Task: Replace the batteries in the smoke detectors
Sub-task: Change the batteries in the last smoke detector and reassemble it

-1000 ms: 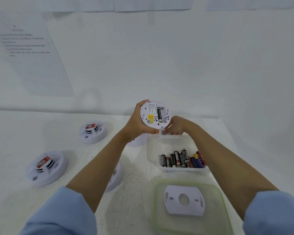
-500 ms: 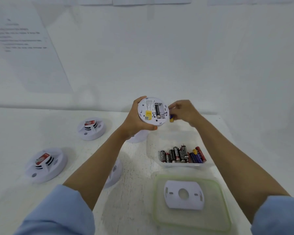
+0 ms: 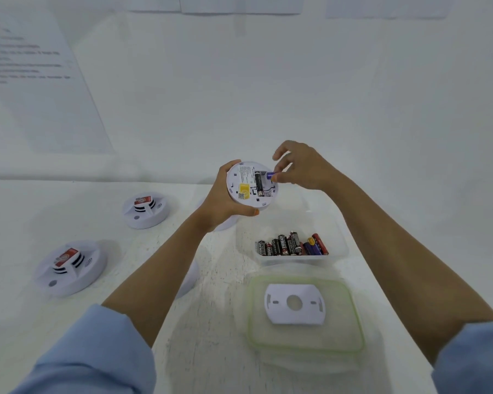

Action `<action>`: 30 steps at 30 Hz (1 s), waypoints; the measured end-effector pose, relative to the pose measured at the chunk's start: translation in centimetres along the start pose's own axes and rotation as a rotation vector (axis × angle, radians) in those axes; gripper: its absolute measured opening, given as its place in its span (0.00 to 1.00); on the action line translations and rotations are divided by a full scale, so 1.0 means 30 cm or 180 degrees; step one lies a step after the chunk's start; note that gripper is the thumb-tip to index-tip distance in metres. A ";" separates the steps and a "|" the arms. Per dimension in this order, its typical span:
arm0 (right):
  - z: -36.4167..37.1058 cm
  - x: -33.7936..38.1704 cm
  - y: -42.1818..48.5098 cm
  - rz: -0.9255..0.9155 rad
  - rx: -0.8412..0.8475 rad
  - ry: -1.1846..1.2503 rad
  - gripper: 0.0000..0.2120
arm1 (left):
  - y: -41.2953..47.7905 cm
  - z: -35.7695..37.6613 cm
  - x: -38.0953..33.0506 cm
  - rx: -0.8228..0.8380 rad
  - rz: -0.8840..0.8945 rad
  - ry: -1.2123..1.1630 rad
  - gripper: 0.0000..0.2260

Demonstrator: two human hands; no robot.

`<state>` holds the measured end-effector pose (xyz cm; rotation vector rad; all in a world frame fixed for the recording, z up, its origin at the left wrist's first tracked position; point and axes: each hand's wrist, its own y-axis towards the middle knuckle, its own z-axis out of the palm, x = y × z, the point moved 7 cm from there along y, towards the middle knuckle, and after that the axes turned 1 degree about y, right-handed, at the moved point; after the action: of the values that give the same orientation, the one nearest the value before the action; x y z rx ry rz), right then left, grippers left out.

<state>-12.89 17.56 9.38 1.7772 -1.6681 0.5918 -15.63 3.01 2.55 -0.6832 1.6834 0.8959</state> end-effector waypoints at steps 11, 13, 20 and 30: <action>0.018 0.074 -0.006 -0.0396 -0.0455 -0.0669 0.16 | -0.034 0.037 -0.039 0.0134 0.0036 0.0140 0.43; 0.018 0.068 -0.020 -0.0348 -0.0581 -0.0212 0.20 | -0.039 0.036 -0.041 0.0150 0.0058 0.0163 0.43; 0.038 0.048 -0.046 -0.0279 -0.0734 0.0032 0.15 | -0.051 0.030 -0.054 0.0114 0.0130 0.0102 0.43; 0.039 0.059 -0.102 -0.1167 -0.1030 0.0141 0.06 | -0.046 0.017 -0.052 0.0022 0.0084 -0.0049 0.42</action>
<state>-9.78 15.52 9.38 1.7517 -1.2772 0.1831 -13.82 2.69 3.66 -0.6493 1.6848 0.9113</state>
